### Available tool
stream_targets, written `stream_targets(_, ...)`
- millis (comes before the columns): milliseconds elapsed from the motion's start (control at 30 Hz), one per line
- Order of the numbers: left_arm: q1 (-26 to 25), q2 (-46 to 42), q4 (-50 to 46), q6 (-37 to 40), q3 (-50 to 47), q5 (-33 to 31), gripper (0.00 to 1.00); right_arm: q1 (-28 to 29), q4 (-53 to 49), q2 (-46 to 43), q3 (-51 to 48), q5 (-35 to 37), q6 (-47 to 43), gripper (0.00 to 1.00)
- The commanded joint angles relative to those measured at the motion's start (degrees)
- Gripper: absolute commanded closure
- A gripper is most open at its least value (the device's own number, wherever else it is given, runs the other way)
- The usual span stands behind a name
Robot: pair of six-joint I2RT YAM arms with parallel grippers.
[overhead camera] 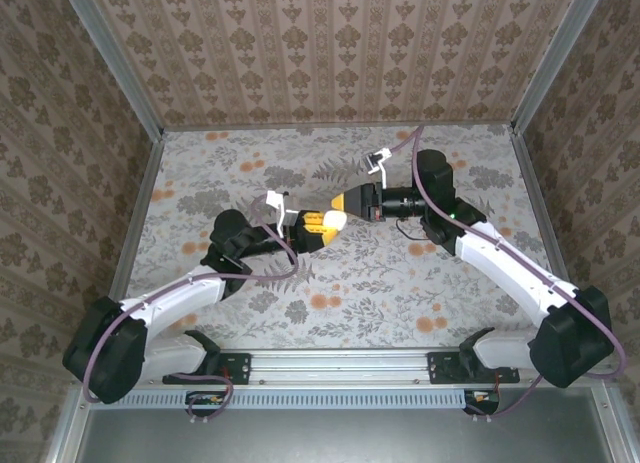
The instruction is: Insert the wireless bluetooth earbuds into the charging case
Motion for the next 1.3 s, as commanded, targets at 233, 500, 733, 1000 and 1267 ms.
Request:
stream_targets(233, 1.69, -0.05, 1.66, -3.17, 0.58, -5.29, 1.0, 2.0, -14.16, -4.18, 1.17, 0.28, -11.42, 0.7)
stream_targets(500, 4.12, -3.94, -10.12, -2.84, -3.69, -15.16, 1.0, -1.76, -23.67, -10.38, 1.14, 22.11, -18.7, 0.5)
stream_targets(733, 9.74, -2.8, -25.84, -2.56, -3.57, -20.08, 1.0, -2.33, -25.4, -14.46, -3.45, 37.2, -21.85, 0.32)
stream_targets(1000, 21.86, 9.4, -30.52, -5.3, -1.51, -19.67, 1.0, -3.89, -25.21, -16.68, -8.8, 48.25, -22.25, 0.15)
stream_targets(1267, 26.57, 23.87, -40.26, 1.12, 9.97, -15.98, 0.99, -7.59, -24.25, -19.05, -14.83, 60.27, -21.9, 0.01)
